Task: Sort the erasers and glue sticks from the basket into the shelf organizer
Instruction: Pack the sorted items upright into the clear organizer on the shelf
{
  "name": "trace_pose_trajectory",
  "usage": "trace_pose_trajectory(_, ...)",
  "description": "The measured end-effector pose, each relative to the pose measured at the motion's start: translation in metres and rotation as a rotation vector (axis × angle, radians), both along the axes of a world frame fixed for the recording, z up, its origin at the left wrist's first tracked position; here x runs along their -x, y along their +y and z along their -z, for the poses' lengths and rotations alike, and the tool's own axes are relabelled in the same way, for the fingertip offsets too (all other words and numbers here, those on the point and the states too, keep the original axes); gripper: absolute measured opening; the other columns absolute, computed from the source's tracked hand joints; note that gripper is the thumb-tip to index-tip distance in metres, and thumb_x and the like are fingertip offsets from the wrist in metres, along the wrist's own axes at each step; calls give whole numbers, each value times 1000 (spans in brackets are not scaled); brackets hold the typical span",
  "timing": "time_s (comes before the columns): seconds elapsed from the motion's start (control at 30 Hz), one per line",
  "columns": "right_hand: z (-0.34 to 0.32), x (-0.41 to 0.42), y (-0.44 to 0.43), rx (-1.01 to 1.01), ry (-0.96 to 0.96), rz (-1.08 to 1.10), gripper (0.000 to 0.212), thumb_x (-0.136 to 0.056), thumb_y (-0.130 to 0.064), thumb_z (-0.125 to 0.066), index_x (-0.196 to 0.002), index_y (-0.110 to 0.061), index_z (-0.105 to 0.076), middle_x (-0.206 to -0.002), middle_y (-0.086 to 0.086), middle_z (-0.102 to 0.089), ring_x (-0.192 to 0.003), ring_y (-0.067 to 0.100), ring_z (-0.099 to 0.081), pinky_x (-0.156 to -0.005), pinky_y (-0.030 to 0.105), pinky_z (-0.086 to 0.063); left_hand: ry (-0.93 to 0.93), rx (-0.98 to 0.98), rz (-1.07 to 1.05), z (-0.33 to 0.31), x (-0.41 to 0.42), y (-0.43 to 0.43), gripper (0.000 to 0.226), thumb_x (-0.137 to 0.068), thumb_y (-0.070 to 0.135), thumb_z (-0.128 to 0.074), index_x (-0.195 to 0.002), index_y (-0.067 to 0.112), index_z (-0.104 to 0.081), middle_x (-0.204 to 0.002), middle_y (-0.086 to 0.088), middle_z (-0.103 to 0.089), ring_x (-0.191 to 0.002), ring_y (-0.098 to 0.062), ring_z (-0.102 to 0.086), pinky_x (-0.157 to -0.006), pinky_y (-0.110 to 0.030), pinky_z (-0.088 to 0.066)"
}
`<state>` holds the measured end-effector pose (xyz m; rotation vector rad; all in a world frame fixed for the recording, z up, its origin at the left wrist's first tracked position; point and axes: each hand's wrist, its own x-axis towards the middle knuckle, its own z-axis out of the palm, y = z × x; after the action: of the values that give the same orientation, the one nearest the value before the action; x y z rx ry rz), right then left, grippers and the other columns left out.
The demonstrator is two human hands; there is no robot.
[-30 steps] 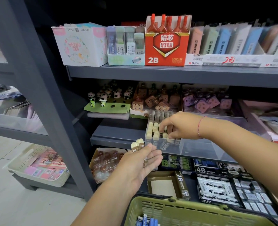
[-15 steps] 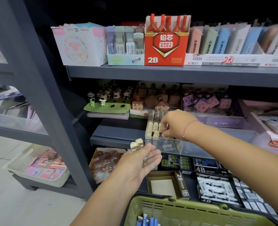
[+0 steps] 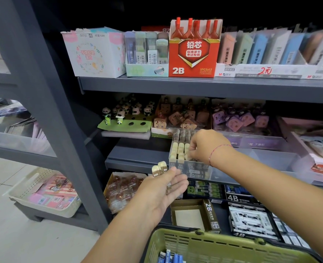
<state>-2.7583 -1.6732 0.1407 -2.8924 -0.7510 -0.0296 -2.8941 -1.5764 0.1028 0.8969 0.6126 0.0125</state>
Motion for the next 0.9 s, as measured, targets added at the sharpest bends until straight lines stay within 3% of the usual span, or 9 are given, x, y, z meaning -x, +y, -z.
trace_pose_trajectory(0.07,-1,2,2,22,30,8,30,-80,-44,-69,-85,-15,-65,-87,4,-65,-86,27,-63,-75,33,-53,1,-3,0,0,0,0,21,-92,9,-60,-103,-8,-65,-90,-22,-73,-81,-26,-73,-69,-31,-61)
trace_pose_trajectory(0.13,0,3,3,0,36,9,38,-78,-50,-69,-87,-14,-65,-90,4,-65,-87,26,-63,-75,34,-53,1,-3,1,0,-1,0,21,-92,9,-60,-103,-8,-65,-90,-22,-73,-80,-25,-73,-69,-31,-61)
trace_pose_trajectory(0.4,-2,3,1,-80,207,-49,24,-84,-31,-69,-81,-7,-71,-94,8,-72,-87,25,-66,-79,32,-54,5,4,-4,-1,0,-1,21,-93,9,-60,-104,-9,-64,-90,-22,-73,-81,-26,-73,-70,-32,-60)
trace_pose_trajectory(0.5,-2,0,1,-62,230,-49,21,-84,-22,-64,-73,-3,-64,-104,12,-70,-75,24,-62,-68,28,-49,7,6,-5,-1,-1,-1,21,-93,9,-60,-104,-9,-64,-90,-22,-73,-80,-26,-73,-70,-32,-60)
trace_pose_trajectory(0.57,-1,-2,2,-61,216,-23,19,-82,-17,-60,-73,0,-62,-108,14,-69,-67,17,-52,-63,26,-45,9,6,-4,-1,-1,-1,21,-93,9,-60,-103,-9,-65,-90,-22,-73,-81,-26,-73,-70,-33,-60)
trace_pose_trajectory(0.67,3,-4,2,-111,201,6,25,-82,-12,-57,-94,7,-67,-112,16,-67,-82,24,-68,-67,29,-53,10,5,-4,-2,-1,-1,21,-93,9,-60,-103,-9,-65,-90,-22,-73,-84,-27,-72,-70,-33,-60)
trace_pose_trajectory(0.73,6,-2,2,-124,179,11,24,-85,-11,-55,-95,6,-69,-108,16,-69,-90,32,-68,-63,27,-50,13,6,-6,-2,-1,-1,21,-93,8,-60,-103,-9,-65,-90,-22,-73,-84,-28,-72,-70,-33,-60)
trace_pose_trajectory(0.77,8,-1,2,-127,160,18,23,-86,-11,-54,-94,4,-70,-105,16,-70,-77,27,-66,-61,26,-47,14,9,-8,-2,-1,-1,21,-92,8,-60,-103,-9,-65,-90,-22,-73,-84,-28,-72,-70,-33,-60)
trace_pose_trajectory(0.9,9,0,2,-132,19,59,10,-84,-13,-61,-91,-8,-66,-93,8,-70,-85,25,-65,-72,33,-54,16,15,-12,-3,0,-2,20,-92,8,-61,-103,-9,-65,-90,-23,-73,-85,-28,-72,-71,-33,-60)
